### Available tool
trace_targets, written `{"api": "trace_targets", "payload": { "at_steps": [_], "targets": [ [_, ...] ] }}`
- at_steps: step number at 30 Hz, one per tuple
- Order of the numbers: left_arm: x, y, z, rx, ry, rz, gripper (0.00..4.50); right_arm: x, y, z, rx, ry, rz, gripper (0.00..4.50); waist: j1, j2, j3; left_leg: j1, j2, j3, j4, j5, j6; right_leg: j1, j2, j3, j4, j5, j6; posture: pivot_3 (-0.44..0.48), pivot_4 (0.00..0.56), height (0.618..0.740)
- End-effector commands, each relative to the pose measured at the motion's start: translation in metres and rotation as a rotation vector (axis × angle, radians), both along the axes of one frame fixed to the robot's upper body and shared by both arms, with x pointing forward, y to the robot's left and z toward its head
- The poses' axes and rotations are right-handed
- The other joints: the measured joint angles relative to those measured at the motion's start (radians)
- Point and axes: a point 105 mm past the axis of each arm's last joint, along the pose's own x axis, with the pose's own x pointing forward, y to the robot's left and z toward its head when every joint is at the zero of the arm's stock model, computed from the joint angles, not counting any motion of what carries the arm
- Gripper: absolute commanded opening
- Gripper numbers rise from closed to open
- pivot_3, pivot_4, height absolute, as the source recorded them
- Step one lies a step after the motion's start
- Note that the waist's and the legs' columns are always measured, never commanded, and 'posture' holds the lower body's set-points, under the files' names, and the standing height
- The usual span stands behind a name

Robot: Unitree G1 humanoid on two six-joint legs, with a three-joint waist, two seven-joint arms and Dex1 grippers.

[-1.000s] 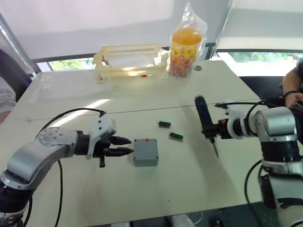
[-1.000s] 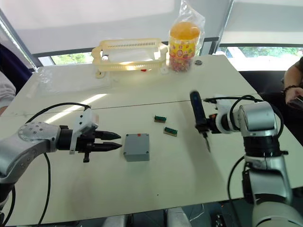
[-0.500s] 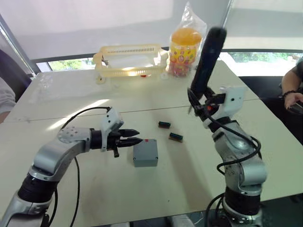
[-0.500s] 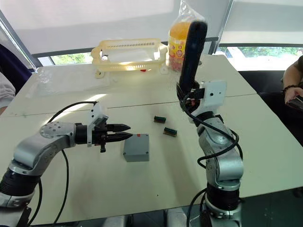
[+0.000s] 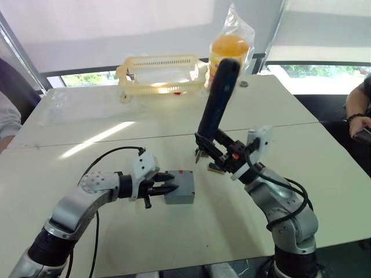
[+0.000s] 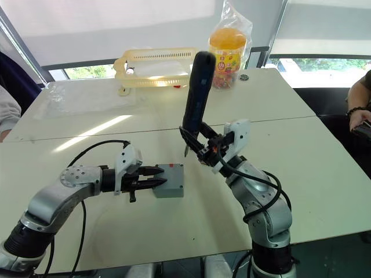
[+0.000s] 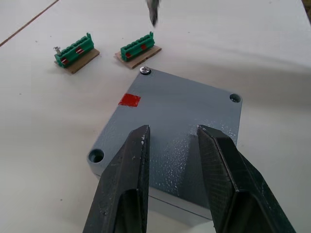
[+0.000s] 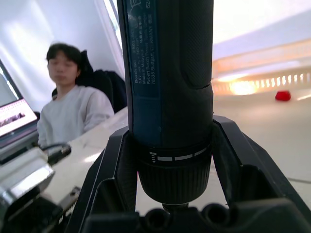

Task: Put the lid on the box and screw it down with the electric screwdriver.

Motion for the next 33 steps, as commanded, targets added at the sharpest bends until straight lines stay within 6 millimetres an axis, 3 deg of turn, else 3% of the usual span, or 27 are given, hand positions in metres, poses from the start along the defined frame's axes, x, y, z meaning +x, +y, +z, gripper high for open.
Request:
{"api": "trace_targets", "payload": {
  "at_steps": [1,33],
  "targets": [
    [0.0,-0.001,-0.006,0.015,-0.005,-0.003,1.52,-0.011,0.005,0.014,0.023,-0.089,0.047,1.75,0.0,0.0,0.0,0.0,0.0,0.0,0.0,0.0,0.0,0.0,0.0,0.0,0.0,0.0,0.0,0.0,0.15,0.74],
    [0.004,0.004,-0.014,0.056,-0.015,0.014,1.52,0.005,0.014,0.007,-0.003,-0.128,0.043,1.75,-0.001,0.0,-0.001,0.001,0.0,0.0,0.0,0.0,0.0,0.001,0.0,0.0,0.0,0.0,0.0,0.0,0.15,0.74]
  ]
}}
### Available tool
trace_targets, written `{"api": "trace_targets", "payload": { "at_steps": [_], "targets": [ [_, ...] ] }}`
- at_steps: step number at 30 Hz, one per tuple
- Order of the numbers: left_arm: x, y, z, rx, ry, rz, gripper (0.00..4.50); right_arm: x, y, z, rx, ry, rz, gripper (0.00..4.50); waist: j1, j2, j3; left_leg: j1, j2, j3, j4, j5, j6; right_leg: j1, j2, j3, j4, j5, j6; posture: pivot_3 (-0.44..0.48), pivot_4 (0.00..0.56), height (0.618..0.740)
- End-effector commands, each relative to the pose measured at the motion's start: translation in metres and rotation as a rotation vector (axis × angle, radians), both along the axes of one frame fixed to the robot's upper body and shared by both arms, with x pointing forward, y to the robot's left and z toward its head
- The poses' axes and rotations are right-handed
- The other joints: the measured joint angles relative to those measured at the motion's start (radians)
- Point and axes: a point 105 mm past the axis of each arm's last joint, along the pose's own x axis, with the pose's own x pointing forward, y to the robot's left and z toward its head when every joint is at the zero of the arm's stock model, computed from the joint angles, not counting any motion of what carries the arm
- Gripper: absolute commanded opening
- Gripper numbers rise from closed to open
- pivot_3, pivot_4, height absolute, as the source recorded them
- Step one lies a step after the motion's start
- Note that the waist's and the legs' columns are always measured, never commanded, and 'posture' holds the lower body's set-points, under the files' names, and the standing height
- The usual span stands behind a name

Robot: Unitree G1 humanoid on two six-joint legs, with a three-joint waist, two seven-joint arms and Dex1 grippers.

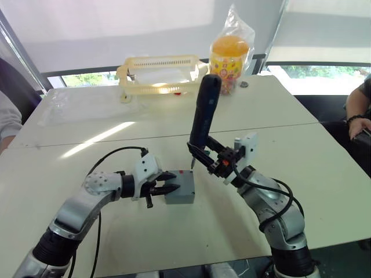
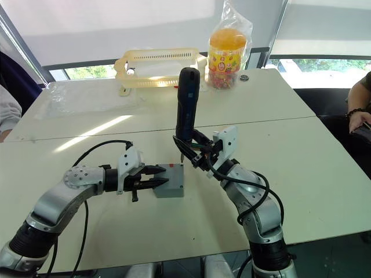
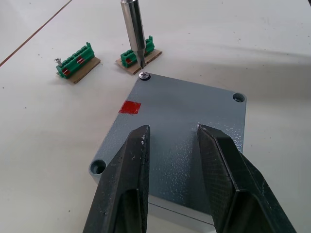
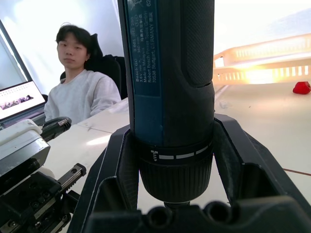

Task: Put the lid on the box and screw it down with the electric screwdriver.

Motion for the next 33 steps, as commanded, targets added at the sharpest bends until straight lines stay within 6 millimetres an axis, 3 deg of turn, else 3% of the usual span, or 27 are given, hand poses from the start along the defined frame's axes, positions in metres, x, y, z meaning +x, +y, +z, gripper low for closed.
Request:
{"api": "trace_targets", "payload": {
  "at_steps": [1,21,27,33],
  "targets": [
    [0.0,0.005,-0.011,0.043,0.031,0.026,1.52,-0.006,0.003,0.019,0.032,-0.088,0.018,1.75,0.0,0.0,0.0,0.0,0.0,0.0,0.0,0.0,0.0,0.0,0.0,0.0,0.0,0.0,0.0,0.0,0.15,0.74],
    [0.003,0.006,-0.012,0.043,0.026,0.045,1.52,-0.006,0.007,0.002,-0.051,-0.085,0.04,1.75,0.0,0.0,-0.001,0.001,0.0,0.0,0.0,0.0,0.0,0.001,0.0,0.0,0.0,0.0,0.0,0.0,0.15,0.74],
    [0.003,0.007,-0.012,0.044,0.028,0.044,1.52,-0.006,-0.001,0.028,0.022,-0.154,-0.001,1.75,0.0,0.0,-0.001,0.001,0.0,0.0,0.0,0.0,0.0,0.001,0.0,0.0,0.0,0.0,0.0,0.0,0.15,0.74],
    [0.003,0.006,-0.013,0.046,0.03,0.039,1.52,-0.009,-0.002,0.033,0.031,-0.159,0.01,1.75,0.0,0.0,-0.001,0.001,0.0,0.0,0.0,0.0,0.0,0.001,0.0,0.0,0.0,0.0,0.0,0.0,0.15,0.74]
  ]
}}
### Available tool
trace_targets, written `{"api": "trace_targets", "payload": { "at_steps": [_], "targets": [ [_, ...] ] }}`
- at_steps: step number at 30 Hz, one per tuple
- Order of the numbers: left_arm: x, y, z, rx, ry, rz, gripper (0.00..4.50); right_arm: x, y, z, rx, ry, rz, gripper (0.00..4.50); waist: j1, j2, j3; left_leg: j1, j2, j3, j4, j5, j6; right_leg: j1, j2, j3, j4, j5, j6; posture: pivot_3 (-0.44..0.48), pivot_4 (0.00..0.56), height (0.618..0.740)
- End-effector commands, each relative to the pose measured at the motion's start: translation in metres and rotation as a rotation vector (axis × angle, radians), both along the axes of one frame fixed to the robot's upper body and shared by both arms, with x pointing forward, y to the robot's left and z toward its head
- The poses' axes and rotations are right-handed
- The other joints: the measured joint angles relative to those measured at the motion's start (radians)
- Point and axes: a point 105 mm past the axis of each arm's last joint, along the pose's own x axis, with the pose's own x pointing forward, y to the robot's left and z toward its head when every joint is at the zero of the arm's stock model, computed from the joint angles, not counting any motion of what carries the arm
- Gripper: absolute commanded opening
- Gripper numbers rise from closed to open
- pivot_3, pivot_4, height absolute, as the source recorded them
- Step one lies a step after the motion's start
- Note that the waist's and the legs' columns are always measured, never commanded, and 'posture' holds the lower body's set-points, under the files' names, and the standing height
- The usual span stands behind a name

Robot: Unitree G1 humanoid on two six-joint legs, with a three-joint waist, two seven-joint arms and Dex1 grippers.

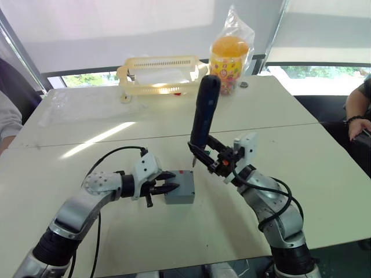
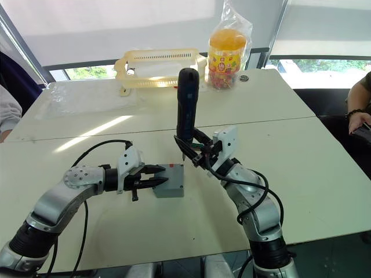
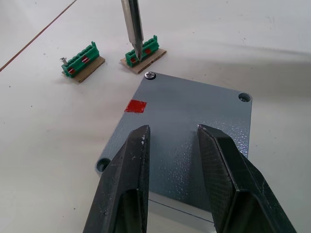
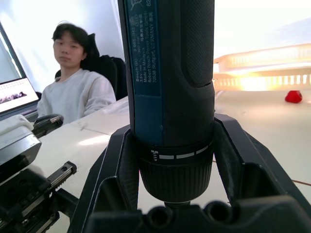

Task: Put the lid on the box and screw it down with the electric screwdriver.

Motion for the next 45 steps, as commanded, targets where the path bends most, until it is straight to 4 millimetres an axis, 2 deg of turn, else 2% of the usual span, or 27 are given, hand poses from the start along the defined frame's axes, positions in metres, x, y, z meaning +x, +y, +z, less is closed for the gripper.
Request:
{"api": "trace_targets", "payload": {
  "at_steps": [1,20,45],
  "targets": [
    [0.002,0.005,-0.013,0.044,0.035,0.025,1.52,-0.013,0.003,0.032,0.047,-0.117,0.035,1.75,0.0,0.0,0.0,0.0,0.0,0.0,0.0,0.0,0.0,0.0,0.0,0.0,0.0,0.0,0.0,0.0,0.15,0.74],
    [0.001,0.005,-0.016,0.058,0.038,0.025,1.52,-0.02,0.009,0.021,0.035,-0.062,0.089,1.75,0.0,0.0,0.0,0.0,0.0,0.0,0.0,0.0,0.0,0.0,0.0,0.0,0.0,0.0,0.0,0.0,0.15,0.74],
    [0.002,0.006,-0.017,0.055,0.037,0.041,1.52,-0.011,0.01,0.01,0.019,-0.045,0.061,1.75,0.0,0.0,0.0,0.0,0.0,0.0,0.0,0.0,0.0,0.0,0.0,0.0,0.0,0.0,0.0,0.0,0.15,0.74]
  ]
}}
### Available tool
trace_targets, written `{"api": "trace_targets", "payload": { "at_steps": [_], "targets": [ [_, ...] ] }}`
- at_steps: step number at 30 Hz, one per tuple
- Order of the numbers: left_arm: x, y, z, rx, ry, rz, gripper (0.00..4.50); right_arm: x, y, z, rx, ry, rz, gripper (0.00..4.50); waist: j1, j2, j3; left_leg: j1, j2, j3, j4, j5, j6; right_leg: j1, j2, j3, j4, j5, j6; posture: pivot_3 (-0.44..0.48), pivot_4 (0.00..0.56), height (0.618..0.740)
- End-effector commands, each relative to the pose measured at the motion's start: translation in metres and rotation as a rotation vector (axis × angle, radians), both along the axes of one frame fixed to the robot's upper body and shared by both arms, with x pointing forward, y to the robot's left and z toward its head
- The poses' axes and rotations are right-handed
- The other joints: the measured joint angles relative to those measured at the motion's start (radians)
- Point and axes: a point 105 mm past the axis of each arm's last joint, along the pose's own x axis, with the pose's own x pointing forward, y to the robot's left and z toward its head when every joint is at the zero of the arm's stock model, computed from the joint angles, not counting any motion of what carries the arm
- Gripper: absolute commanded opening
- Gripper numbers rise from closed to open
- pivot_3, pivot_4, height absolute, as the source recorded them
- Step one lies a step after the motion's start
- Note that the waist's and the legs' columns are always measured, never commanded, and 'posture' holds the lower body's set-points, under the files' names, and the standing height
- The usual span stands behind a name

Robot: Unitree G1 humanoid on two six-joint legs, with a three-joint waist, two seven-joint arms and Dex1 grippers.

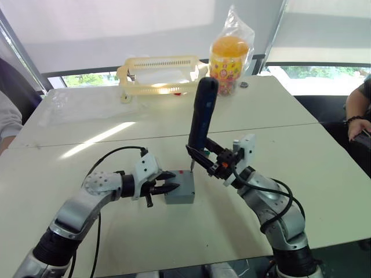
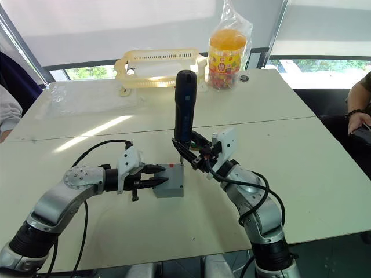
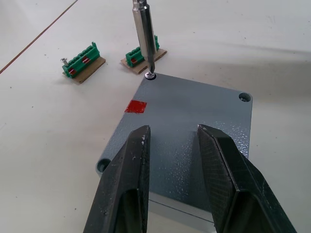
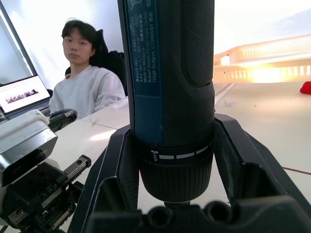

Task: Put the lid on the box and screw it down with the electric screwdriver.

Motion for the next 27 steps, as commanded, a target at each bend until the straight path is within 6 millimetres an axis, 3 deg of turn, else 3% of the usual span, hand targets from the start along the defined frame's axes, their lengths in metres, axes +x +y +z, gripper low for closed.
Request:
{"api": "trace_targets", "payload": {
  "at_steps": [1,11,20,27],
  "targets": [
    [0.002,0.006,-0.016,0.052,0.043,0.039,1.52,-0.006,0.004,0.016,0.028,-0.081,0.018,1.75,0.0,0.0,0.0,0.0,0.0,0.0,0.0,0.0,0.0,0.0,0.0,0.0,0.0,0.0,0.0,0.0,0.15,0.74],
    [0.003,0.007,-0.016,0.052,0.04,0.044,1.52,-0.003,0.0,0.007,-0.003,-0.062,0.001,1.75,0.0,0.0,0.0,0.0,0.0,0.0,0.0,0.0,0.0,0.0,0.0,0.0,0.0,0.0,0.0,0.0,0.15,0.74],
    [0.002,0.007,-0.017,0.053,0.039,0.041,1.52,-0.01,0.002,0.035,0.084,-0.113,0.031,1.75,0.0,0.0,0.0,0.001,0.0,0.0,0.0,0.0,0.0,0.001,0.0,0.0,0.0,0.0,0.0,0.0,0.15,0.74],
    [0.002,0.005,-0.017,0.05,0.037,0.037,1.52,-0.01,0.001,0.033,0.071,-0.11,0.026,1.75,0.0,0.0,0.0,0.001,0.0,0.0,0.0,0.0,0.0,0.001,0.0,0.0,0.0,0.0,0.0,0.0,0.15,0.74]
  ]
}}
